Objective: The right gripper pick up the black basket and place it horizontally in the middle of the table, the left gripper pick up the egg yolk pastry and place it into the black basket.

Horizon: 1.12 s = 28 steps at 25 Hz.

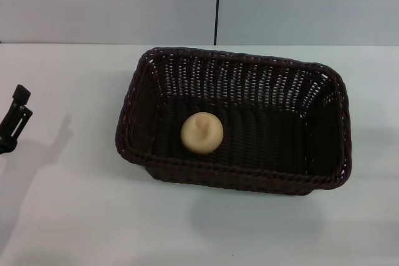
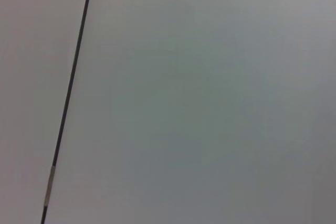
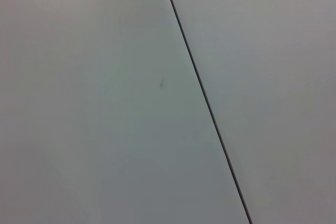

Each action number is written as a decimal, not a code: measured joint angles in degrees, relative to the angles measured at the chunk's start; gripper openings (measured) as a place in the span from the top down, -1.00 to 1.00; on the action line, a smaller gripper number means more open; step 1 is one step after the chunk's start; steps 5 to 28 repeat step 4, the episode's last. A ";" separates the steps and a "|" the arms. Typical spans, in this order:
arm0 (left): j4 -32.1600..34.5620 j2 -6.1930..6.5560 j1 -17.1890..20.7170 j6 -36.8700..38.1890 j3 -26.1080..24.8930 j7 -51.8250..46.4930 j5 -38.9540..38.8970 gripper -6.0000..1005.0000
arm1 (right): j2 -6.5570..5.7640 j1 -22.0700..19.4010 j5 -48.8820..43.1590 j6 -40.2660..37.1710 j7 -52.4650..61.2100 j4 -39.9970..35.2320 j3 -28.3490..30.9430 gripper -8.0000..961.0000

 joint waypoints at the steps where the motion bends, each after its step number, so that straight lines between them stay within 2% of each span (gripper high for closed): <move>1: 0.00 0.00 0.00 0.00 0.00 0.00 0.00 -0.69 | 0.00 0.00 0.00 0.00 0.00 0.00 0.00 -0.69; 28: -0.03 0.12 0.07 -0.14 -0.02 -0.18 -0.01 -0.69 | 0.04 0.09 -0.08 0.49 -0.02 0.00 0.06 -0.69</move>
